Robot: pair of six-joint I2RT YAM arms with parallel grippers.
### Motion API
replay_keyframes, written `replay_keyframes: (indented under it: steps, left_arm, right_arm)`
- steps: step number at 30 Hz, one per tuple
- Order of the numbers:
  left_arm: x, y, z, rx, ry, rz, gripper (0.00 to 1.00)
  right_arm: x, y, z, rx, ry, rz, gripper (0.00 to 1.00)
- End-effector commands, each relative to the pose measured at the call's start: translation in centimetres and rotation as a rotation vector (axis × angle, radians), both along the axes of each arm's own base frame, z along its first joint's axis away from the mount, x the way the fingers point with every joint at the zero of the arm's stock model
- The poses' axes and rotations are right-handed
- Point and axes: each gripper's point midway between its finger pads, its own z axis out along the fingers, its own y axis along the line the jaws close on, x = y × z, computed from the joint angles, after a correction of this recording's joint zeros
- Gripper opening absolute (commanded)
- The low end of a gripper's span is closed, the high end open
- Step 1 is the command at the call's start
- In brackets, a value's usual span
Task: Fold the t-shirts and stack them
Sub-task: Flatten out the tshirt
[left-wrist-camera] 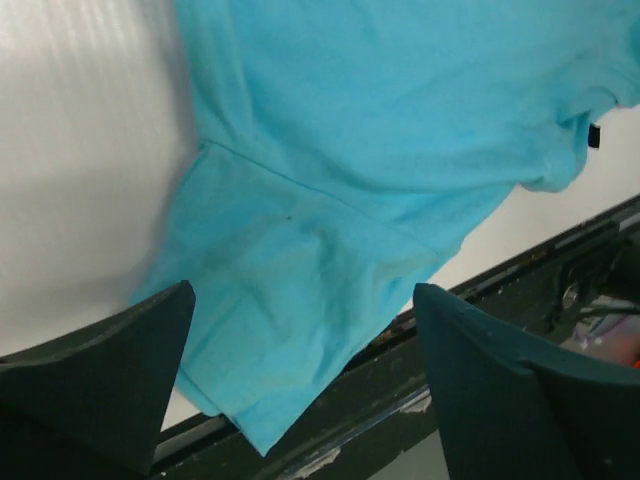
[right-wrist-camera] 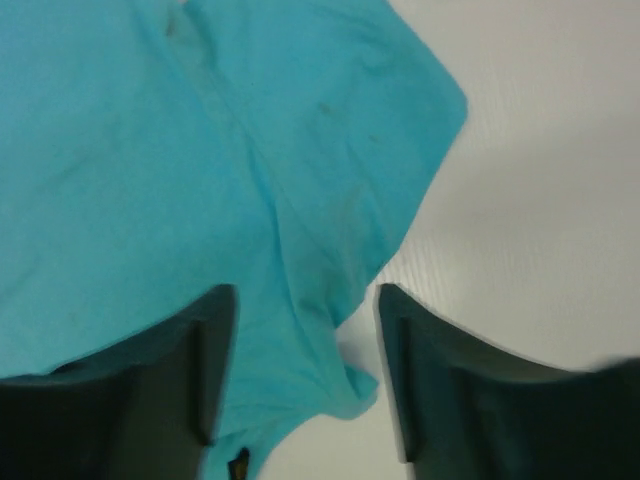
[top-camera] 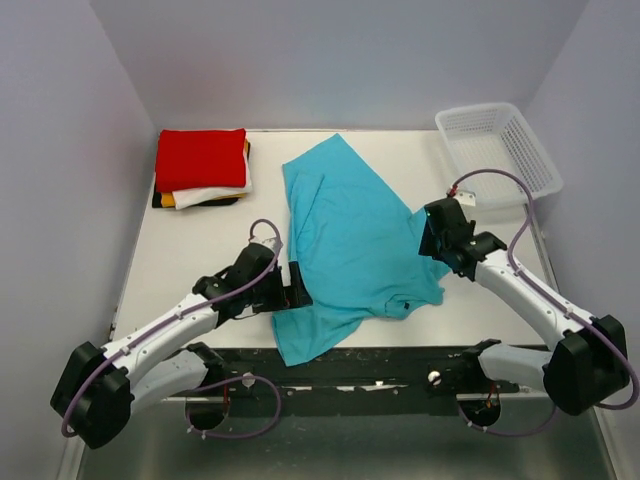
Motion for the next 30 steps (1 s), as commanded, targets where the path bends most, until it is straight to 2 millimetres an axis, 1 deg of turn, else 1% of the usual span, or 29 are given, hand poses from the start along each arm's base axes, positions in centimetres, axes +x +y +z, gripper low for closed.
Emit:
replay_keyframes:
  steps: [1, 2, 3, 5, 6, 7, 9, 10, 11, 12, 13, 14, 15, 16, 19, 21, 22, 23, 24, 25, 26, 28, 30]
  left_arm:
    - [1.0, -2.6, 4.4, -0.076, -0.101, -0.015, 0.99]
    - [1.2, -2.2, 4.9, -0.048, -0.113, 0.001, 0.98]
    - [1.7, -1.9, 5.7, -0.026, -0.138, 0.022, 0.99]
    - [2.7, -1.5, 7.7, -0.017, -0.199, 0.043, 0.99]
    - [3.5, -1.4, 8.5, -0.013, -0.241, 0.065, 0.99]
    - [4.2, -1.7, 9.6, -0.023, -0.279, 0.062, 0.99]
    - [5.9, -2.4, 11.4, -0.020, -0.347, 0.060, 0.98]
    - [6.9, -3.0, 12.4, -0.017, -0.375, 0.053, 0.98]
    - [7.9, -3.4, 12.4, 0.010, -0.381, 0.040, 0.99]
    - [9.0, -3.9, 13.2, 0.020, -0.395, 0.033, 0.99]
    - [10.0, -4.5, 12.8, 0.040, -0.388, 0.016, 0.98]
    - [11.1, -5.2, 13.0, 0.043, -0.388, 0.003, 0.98]
    - [12.1, -5.8, 12.2, 0.055, -0.361, -0.009, 0.99]
    - [13.2, -6.3, 11.8, 0.065, -0.343, -0.017, 0.99]
    - [16.8, -6.8, 8.8, 0.154, -0.267, -0.026, 0.99]
    - [19.4, -6.8, 7.4, 0.202, -0.232, -0.021, 0.99]
    - [20.1, -7.5, 6.7, 0.187, -0.189, -0.047, 0.99]
    - [20.9, -7.5, 6.3, 0.177, -0.163, -0.053, 0.99]
    - [21.6, -7.5, 5.4, 0.181, -0.140, -0.056, 0.99]
    - [22.3, -7.0, 4.8, 0.190, -0.129, -0.044, 0.99]
    - [22.9, -6.3, 4.0, 0.207, -0.112, -0.023, 0.98]
    - [23.3, -5.3, 2.5, 0.206, -0.069, -0.006, 0.99]
    - [22.9, -5.0, 0.7, 0.176, -0.022, -0.011, 0.99]
  right_arm:
    - [-0.8, -3.3, 0.3, -0.070, 0.011, -0.261, 0.81]
    - [-0.9, -3.6, 0.7, -0.080, 0.010, -0.286, 0.95]
    - [-0.7, -3.7, 1.3, -0.081, -0.001, -0.299, 1.00]
    - [-0.5, -3.4, 2.1, -0.050, -0.024, -0.296, 1.00]
    - [-0.3, -2.7, 2.3, -0.005, -0.040, -0.274, 1.00]
    - [-0.1, -1.7, 2.2, 0.039, -0.049, -0.224, 1.00]
    - [0.2, 1.5, 1.7, 0.173, -0.066, -0.071, 1.00]
    - [0.2, 3.6, 1.4, 0.258, -0.075, 0.016, 1.00]
    - [0.1, 5.4, 1.4, 0.332, -0.087, 0.096, 1.00]
    - [0.0, 6.7, 1.4, 0.392, -0.096, 0.149, 1.00]
    - [-0.2, 8.2, 1.4, 0.457, -0.096, 0.204, 1.00]
    - [-0.4, 9.3, 1.2, 0.502, -0.090, 0.245, 1.00]
    - [-0.6, 10.2, 1.0, 0.538, -0.080, 0.285, 1.00]
    - [-0.7, 10.6, 0.6, 0.548, -0.066, 0.295, 1.00]
    - [-0.2, 10.6, -1.4, 0.542, -0.041, 0.264, 1.00]
    - [-0.1, 10.9, -3.1, 0.554, -0.016, 0.250, 1.00]
    - [0.0, 11.0, -4.0, 0.558, -0.003, 0.242, 1.00]
    - [0.1, 10.9, -5.0, 0.547, 0.021, 0.227, 1.00]
    - [0.3, 10.5, -5.8, 0.517, 0.039, 0.200, 1.00]
    - [0.5, 10.0, -6.6, 0.487, 0.062, 0.169, 1.00]
    - [0.9, 9.1, -7.2, 0.440, 0.066, 0.119, 1.00]
    - [1.5, 8.1, -8.2, 0.386, 0.074, 0.069, 1.00]
    - [2.0, 7.3, -9.1, 0.345, 0.076, 0.032, 1.00]
